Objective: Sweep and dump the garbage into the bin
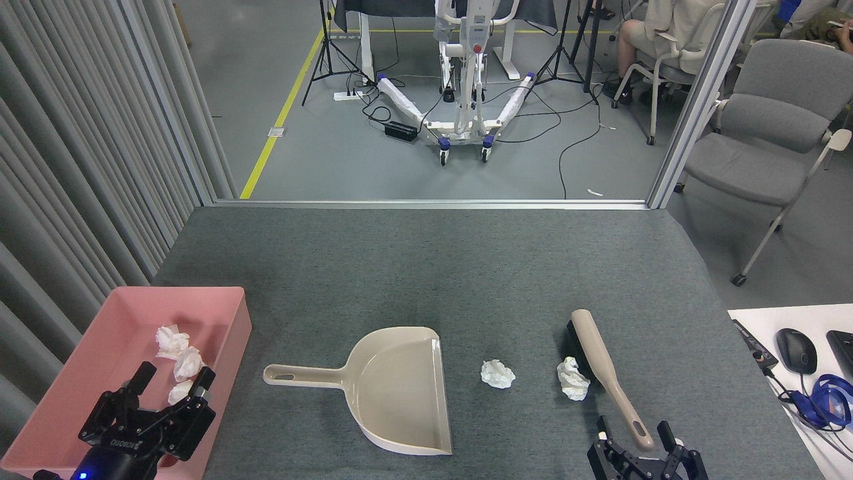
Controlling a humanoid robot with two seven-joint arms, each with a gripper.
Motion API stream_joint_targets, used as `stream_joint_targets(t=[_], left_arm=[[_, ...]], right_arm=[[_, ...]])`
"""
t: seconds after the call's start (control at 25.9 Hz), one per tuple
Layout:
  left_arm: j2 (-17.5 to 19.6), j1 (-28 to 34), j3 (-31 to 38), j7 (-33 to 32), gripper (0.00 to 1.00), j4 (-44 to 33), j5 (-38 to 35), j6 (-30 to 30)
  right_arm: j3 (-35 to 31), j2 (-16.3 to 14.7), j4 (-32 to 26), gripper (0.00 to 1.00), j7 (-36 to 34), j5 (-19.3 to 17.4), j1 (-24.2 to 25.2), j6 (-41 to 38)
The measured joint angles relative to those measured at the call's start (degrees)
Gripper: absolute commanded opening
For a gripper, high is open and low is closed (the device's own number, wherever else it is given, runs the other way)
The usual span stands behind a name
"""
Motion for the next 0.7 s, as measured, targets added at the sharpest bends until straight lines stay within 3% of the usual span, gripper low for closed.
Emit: stream_joint_targets(t=[0.12, 0.35, 0.46, 0.7], left_arm=[[-1.1, 0.3, -1.0, 0.0, 0.99, -0.3, 3.3, 0.1], [-1.0, 1.1, -5.7, 0.2, 0.99, -0.4, 19.1, -0.6], [-1.4, 1.3, -7.4, 0.3, 0.92, -0.4, 22.4, -1.3], [-4.4, -0.5, -11.5, -0.1, 0.93, -0.2, 26.4, 0.8]], right_arm=[[0.3, 0.0, 0.5, 0.98, -0.1, 0.0, -0.4, 0.0], [0.4, -0.2, 1.9, 0.98, -0.6, -0.1, -1.5, 0.0], [0.6, -0.4, 2.7, 0.98, -0.7, -0.1, -2.0, 0.0], [0.9, -0.5, 3.3, 0.98, -0.7, -0.4, -2.4, 0.0]])
